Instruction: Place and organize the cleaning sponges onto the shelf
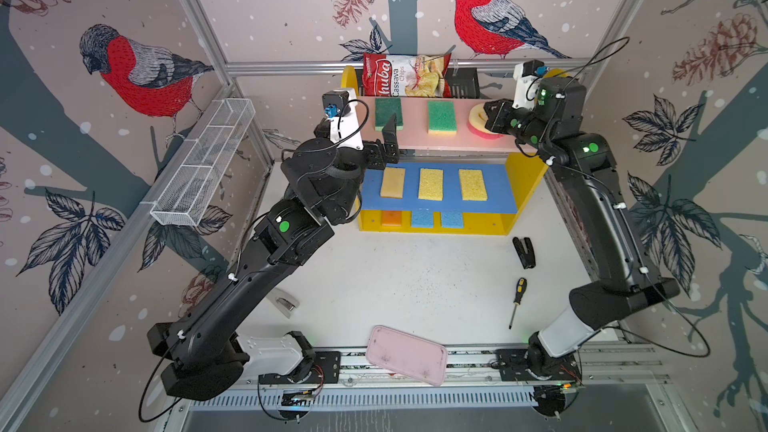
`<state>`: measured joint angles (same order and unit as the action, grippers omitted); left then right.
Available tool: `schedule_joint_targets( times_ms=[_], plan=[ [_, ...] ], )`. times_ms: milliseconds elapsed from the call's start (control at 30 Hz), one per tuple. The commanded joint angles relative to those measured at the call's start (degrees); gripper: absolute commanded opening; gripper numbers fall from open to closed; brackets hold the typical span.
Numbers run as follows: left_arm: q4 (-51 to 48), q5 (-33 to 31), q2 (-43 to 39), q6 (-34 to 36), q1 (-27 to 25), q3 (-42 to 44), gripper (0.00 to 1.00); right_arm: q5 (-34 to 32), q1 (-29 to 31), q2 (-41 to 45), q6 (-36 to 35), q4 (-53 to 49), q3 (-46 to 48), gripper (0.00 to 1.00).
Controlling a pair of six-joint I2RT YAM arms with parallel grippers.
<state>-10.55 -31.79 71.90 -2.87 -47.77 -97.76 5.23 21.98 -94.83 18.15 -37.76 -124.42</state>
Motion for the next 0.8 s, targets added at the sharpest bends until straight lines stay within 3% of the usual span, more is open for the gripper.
schedule_joint_targets(
  times_ms=[0,433,767],
  plan=[
    [4.2,-1.7,-1.2,2.0,0.4,0.9,0.97,0.4,0.7,-1.7,-0.8,-0.6,-2.7,0.0],
    [10.2,-5.1,-3.8,8.3,0.7,2.2,0.97,-1.6,1.6,-2.4,-1.6,-0.7,-3.1,0.0],
    [11.4,-5.3,-3.2,9.3,0.8,2.2,0.97,-13.1,8.8,-8.8,-5.8,-4.5,-7.7,0.0]
  ],
)
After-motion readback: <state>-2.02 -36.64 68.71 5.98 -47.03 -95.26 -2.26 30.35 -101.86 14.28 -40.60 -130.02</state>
